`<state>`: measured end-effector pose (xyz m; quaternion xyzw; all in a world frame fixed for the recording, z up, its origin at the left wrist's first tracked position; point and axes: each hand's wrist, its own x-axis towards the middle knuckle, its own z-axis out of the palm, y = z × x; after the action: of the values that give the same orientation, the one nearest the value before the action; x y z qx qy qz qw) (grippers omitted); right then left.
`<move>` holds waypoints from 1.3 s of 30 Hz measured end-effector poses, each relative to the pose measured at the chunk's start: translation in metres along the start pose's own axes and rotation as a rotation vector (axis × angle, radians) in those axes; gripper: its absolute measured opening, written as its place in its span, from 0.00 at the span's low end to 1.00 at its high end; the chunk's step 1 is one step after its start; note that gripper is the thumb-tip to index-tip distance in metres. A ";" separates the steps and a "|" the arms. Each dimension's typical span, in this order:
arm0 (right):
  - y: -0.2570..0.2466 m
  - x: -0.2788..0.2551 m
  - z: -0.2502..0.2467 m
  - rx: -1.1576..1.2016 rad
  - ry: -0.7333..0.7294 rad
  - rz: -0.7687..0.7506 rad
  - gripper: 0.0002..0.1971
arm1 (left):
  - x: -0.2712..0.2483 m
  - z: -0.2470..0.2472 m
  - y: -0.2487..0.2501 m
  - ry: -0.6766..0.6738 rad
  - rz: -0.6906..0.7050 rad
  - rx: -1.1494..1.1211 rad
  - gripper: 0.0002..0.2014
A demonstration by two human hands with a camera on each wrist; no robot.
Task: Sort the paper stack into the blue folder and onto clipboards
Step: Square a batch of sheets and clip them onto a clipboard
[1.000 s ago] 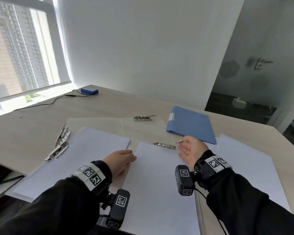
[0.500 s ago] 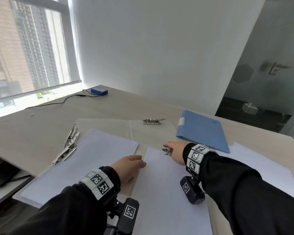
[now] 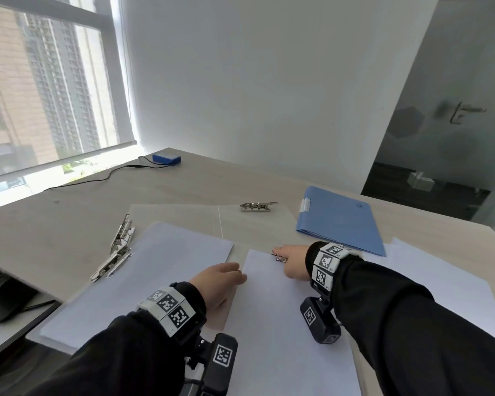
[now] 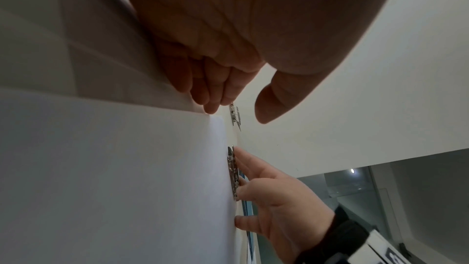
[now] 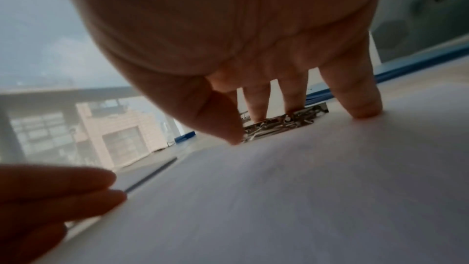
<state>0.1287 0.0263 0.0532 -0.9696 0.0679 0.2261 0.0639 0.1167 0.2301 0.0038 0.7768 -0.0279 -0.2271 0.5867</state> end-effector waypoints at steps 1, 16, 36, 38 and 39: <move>0.005 -0.004 0.000 0.087 0.040 -0.019 0.30 | -0.001 0.000 0.000 -0.001 0.003 -0.003 0.30; 0.107 -0.116 0.075 1.597 0.407 0.189 0.11 | 0.003 0.006 -0.004 0.043 0.026 0.014 0.25; 0.087 -0.152 0.104 1.405 0.380 0.185 0.07 | -0.006 0.024 0.001 0.142 0.015 -0.019 0.22; 0.088 -0.152 0.103 1.482 0.402 0.207 0.07 | -0.008 0.024 0.001 0.145 0.012 -0.024 0.21; 0.088 -0.152 0.103 1.537 0.403 0.213 0.07 | -0.009 0.024 0.002 0.142 0.012 -0.024 0.21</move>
<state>-0.0650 -0.0290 0.0209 -0.6647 0.3073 -0.0586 0.6785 0.0996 0.2107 0.0032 0.7839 0.0118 -0.1680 0.5977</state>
